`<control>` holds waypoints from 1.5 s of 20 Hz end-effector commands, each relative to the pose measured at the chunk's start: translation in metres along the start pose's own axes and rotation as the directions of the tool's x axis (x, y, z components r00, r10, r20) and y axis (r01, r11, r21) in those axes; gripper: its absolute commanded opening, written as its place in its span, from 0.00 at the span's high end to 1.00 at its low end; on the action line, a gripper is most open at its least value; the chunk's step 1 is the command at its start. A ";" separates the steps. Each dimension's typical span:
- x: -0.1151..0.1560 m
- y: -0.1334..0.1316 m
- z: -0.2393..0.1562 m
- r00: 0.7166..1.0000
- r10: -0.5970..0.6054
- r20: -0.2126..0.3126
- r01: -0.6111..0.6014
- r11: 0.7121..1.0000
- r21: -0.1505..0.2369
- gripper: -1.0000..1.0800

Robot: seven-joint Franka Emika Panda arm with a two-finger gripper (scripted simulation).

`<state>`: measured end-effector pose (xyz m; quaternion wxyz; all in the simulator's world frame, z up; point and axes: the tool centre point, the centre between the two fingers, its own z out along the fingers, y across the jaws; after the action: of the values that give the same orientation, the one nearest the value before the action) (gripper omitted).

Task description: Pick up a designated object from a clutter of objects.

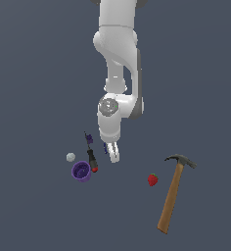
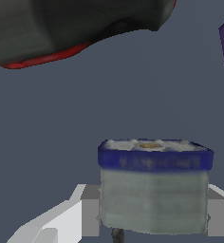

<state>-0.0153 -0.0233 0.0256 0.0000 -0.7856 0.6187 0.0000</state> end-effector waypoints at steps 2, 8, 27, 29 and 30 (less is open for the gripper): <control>-0.009 0.000 -0.014 1.000 -0.001 0.000 0.001 1.000 0.001 1.00; -0.031 0.002 -0.052 1.000 0.000 0.000 0.000 1.000 0.001 1.00; -0.138 0.006 -0.236 1.000 0.001 -0.004 -0.001 1.000 0.000 1.00; -0.148 0.006 -0.253 1.000 0.000 -0.004 0.000 1.000 0.000 1.00; -0.153 0.006 -0.261 1.000 0.000 -0.004 0.000 1.000 0.000 1.00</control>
<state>-0.0547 0.1165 0.2734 -0.0006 -0.7857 0.6186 -0.0015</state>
